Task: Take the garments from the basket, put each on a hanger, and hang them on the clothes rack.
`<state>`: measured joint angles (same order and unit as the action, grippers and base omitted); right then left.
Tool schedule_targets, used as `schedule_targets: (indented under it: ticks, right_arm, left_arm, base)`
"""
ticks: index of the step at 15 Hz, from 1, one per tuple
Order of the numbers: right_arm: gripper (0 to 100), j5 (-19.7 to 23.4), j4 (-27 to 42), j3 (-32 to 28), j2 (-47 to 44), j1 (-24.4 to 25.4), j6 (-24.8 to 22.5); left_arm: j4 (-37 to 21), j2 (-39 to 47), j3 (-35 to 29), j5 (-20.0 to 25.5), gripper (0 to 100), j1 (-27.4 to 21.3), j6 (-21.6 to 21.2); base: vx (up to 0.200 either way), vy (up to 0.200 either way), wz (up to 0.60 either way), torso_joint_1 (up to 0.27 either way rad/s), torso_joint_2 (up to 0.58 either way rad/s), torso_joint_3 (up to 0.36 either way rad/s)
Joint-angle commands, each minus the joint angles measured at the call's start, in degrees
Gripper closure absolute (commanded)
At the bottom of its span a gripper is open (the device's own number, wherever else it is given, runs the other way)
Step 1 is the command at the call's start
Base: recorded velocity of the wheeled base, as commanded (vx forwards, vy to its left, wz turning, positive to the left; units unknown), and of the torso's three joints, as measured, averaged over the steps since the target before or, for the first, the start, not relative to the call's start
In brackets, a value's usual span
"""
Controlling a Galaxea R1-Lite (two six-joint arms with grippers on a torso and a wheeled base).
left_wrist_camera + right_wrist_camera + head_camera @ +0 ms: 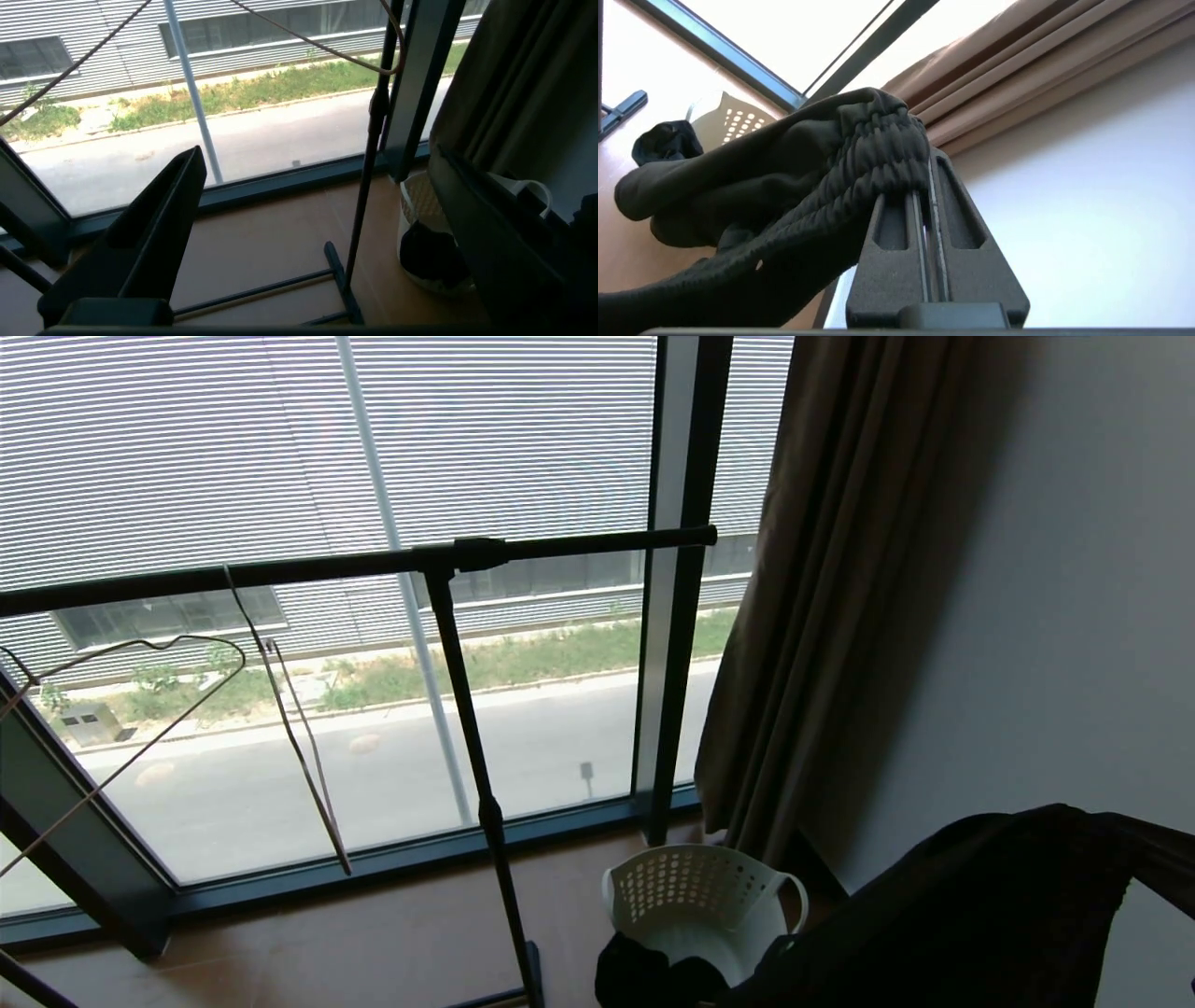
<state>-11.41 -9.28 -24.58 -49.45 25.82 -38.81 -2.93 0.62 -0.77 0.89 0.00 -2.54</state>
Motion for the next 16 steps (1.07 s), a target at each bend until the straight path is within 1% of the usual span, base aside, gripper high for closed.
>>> schedule_targets:
  ticks: [1,8,14,16]
  right_arm:
    - [100,0.1,0.0,0.1,-0.1,-0.1,0.0]
    - [100,-0.3,0.3,0.4,1.0,-0.1,0.0]
    - [100,-0.3,0.2,0.4,1.1,0.0,0.0]
    - [100,-0.3,0.1,0.5,0.9,-0.1,0.0]
  left_arm:
    - [0.0,0.1,0.0,0.0,0,0.0,0.0]
    - [0.0,0.1,0.1,-0.1,0,0.0,0.0]
    - [0.1,0.1,0.1,-0.1,0,0.0,-0.2]
    - [0.0,0.1,0.1,0.0,0,0.0,-0.2]
  base:
    - [0.0,0.0,0.0,0.007,-0.01,0.08]
    - [0.0,0.0,0.0,0.0,0.0,0.007]
    - [0.0,0.0,0.6,0.006,0.0,0.003]
    - [0.0,0.0,0.0,0.0,0.0,0.0]
